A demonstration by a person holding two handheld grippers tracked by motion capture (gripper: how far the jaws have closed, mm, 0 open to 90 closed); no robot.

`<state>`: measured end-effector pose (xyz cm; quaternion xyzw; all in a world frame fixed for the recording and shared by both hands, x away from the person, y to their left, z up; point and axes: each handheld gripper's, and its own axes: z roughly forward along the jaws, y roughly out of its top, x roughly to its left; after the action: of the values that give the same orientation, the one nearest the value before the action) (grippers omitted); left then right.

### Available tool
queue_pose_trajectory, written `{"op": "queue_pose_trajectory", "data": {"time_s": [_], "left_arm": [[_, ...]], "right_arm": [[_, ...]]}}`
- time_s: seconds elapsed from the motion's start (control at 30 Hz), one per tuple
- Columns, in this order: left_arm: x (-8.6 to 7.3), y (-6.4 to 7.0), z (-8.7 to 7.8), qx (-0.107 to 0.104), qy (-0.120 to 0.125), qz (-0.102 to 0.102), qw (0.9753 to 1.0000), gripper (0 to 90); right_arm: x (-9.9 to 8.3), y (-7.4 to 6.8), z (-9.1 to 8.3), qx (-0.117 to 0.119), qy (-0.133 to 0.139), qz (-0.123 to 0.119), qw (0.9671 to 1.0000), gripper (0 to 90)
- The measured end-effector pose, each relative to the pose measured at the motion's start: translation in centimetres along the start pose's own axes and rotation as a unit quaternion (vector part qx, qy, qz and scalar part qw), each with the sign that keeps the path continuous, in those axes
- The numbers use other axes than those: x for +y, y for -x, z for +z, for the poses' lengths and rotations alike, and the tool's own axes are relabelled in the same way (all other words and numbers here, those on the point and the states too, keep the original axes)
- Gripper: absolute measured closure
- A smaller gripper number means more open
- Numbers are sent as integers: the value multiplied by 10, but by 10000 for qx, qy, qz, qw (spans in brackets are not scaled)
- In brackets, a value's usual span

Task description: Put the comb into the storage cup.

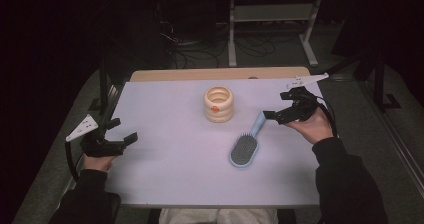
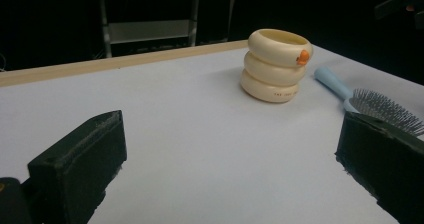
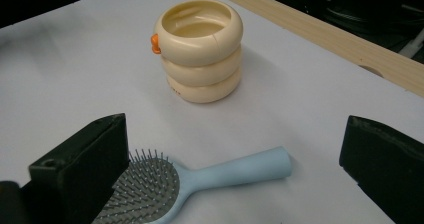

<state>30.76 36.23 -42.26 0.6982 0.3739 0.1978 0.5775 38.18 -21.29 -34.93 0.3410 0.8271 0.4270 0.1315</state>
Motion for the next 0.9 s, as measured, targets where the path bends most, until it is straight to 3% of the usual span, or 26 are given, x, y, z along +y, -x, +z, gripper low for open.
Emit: {"op": "queue_pose_trajectory", "data": {"time_s": [0.43,0.9], "left_arm": [[0,-1,0,-36,43,-15,10000,0],[1,-1,1,-54,16,15,10000,0]], "right_arm": [[-2,6,18,34,-158,-48,9999,0],[-5,18,37,-35,-261,89,9996,0]]}}
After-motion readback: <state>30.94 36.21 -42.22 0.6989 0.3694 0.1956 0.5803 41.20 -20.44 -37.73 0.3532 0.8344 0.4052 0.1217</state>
